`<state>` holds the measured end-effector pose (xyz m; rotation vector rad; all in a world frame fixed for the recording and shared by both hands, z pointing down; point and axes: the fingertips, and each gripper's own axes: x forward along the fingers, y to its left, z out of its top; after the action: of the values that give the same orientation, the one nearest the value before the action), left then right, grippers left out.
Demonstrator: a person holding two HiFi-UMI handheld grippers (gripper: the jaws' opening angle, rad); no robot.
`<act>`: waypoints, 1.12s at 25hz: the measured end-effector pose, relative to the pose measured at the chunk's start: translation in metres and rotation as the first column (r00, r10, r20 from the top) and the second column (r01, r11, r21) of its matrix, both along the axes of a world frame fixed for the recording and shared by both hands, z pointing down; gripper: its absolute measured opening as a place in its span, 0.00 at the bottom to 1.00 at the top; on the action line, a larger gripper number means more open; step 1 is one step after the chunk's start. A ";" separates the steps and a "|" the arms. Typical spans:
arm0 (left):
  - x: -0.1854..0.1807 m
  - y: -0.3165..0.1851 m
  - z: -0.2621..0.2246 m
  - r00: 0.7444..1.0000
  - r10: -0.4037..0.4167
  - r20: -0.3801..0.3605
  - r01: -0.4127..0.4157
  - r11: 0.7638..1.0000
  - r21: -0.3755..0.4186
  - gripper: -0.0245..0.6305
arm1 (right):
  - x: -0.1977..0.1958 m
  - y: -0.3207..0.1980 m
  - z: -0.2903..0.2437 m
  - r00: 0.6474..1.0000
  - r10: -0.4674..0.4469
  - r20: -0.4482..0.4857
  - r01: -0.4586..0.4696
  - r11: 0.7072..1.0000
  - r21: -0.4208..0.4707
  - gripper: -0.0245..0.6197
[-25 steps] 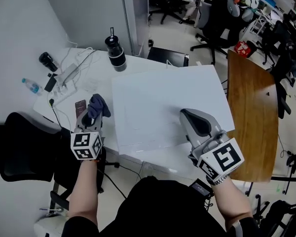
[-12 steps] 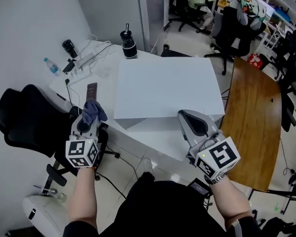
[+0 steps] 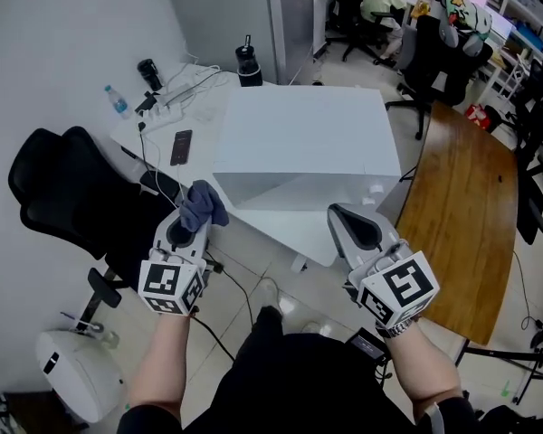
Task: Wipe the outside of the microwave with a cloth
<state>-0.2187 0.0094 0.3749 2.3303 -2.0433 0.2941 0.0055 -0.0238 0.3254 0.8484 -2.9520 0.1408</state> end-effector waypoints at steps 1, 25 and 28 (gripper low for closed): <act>0.013 0.006 -0.002 1.000 0.020 -0.011 -0.020 1.000 0.003 0.17 | 0.003 0.006 0.000 1.000 -0.003 0.000 0.003 1.000 0.000 0.04; 0.196 0.045 -0.034 0.910 0.405 -0.083 -0.404 0.914 0.030 0.17 | 0.034 0.055 0.012 0.999 0.037 -0.004 -0.037 0.999 0.012 0.04; 0.197 0.043 -0.035 0.906 0.417 -0.071 -0.414 0.909 0.056 0.17 | 0.033 0.055 0.013 0.999 0.039 -0.007 -0.039 0.999 0.011 0.04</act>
<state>-0.0217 0.0524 0.3403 2.7370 -1.5100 0.1625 0.0388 0.0312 0.3385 0.9069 -2.9332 0.1244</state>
